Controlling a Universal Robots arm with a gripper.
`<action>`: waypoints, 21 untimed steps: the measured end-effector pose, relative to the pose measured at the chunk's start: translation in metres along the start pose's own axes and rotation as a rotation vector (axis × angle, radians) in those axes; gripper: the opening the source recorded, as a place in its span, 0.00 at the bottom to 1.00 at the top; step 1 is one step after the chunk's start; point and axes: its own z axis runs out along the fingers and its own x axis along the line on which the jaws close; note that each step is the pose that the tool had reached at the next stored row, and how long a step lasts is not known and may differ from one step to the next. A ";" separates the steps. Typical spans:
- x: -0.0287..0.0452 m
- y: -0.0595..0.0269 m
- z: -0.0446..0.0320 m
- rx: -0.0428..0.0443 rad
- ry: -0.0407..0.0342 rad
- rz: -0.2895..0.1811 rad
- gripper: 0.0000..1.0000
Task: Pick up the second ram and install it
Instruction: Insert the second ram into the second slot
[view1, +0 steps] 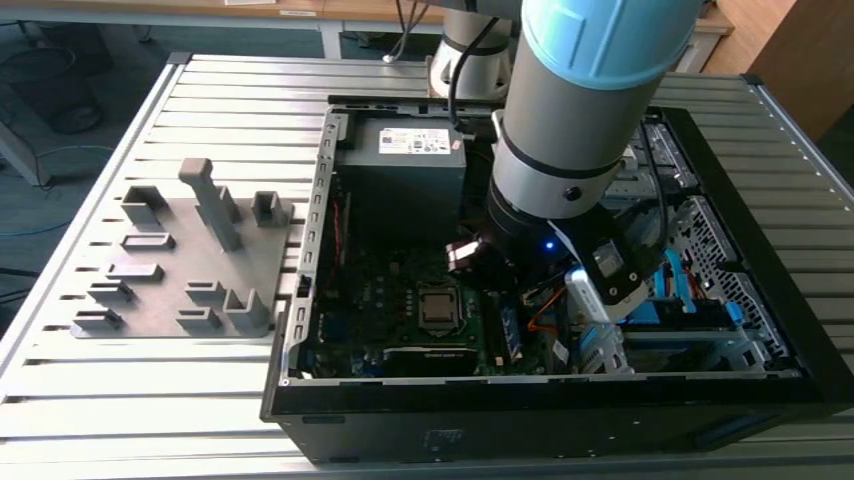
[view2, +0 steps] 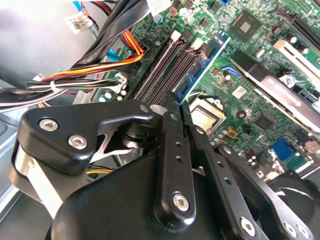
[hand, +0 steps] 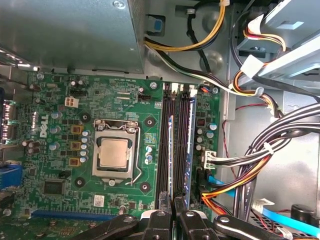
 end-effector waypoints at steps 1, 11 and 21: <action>0.0000 0.0000 0.0003 0.0000 0.0000 0.000 0.14; 0.0001 -0.0001 0.0034 0.0000 0.0000 0.000 0.14; 0.0001 0.0068 0.0100 0.0000 0.0000 0.000 0.14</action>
